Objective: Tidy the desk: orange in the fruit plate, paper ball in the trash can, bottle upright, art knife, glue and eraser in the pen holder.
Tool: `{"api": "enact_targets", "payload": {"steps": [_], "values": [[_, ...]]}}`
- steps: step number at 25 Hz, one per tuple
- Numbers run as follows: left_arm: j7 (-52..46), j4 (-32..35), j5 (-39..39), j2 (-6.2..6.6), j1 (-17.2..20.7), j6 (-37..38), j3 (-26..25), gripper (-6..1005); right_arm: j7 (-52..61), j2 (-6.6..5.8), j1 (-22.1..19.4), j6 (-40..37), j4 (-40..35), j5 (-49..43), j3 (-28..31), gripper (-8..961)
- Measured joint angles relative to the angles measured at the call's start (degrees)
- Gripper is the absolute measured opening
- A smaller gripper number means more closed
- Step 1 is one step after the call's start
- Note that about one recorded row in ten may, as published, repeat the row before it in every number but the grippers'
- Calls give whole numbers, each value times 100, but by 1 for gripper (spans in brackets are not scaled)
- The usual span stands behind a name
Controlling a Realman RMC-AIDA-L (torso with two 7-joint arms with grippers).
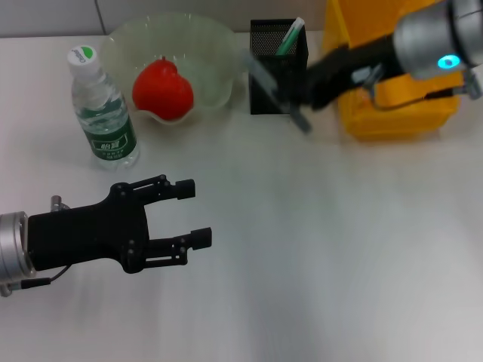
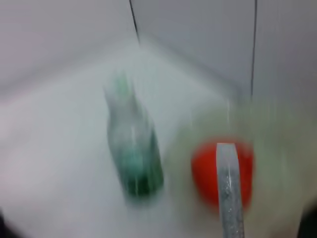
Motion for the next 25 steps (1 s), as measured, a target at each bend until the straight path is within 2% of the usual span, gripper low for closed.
{"api": "enact_targets", "payload": {"steps": [3, 4, 5, 8, 9, 10, 13, 18, 25], "values": [[0, 0, -1, 2, 3, 1, 0, 811, -1302, -4, -281, 441, 385, 1234, 421, 113], [0, 0, 0, 6, 6, 3, 0, 811, -2228, -7, -317, 753, 933, 1989, 597, 112], [0, 0, 0, 6, 6, 3, 0, 811, -2228, -7, -317, 753, 933, 1989, 597, 111], [4, 6, 0, 7, 8, 7, 0, 811, -3452, -13, -171, 1141, 1899, 2919, 819, 109], [35, 6, 0, 5, 8, 11, 0, 811, -4117, -17, 18, 1409, 2538, 3353, 871, 108], [35, 6, 0, 5, 8, 11, 0, 811, -4117, -17, 18, 1409, 2538, 3353, 871, 107], [107, 8, 1, 3, 10, 14, 0, 811, -4786, -20, 265, 1855, 3209, 3766, 875, 105], [164, 3, 4, -5, 18, 17, 0, 811, -5900, -1, 519, 2411, 3962, 4732, 841, 97], [233, -10, 9, -9, 36, 17, 0, 811, -6068, 13, 685, 2999, 4380, 4942, 800, 69]]}}
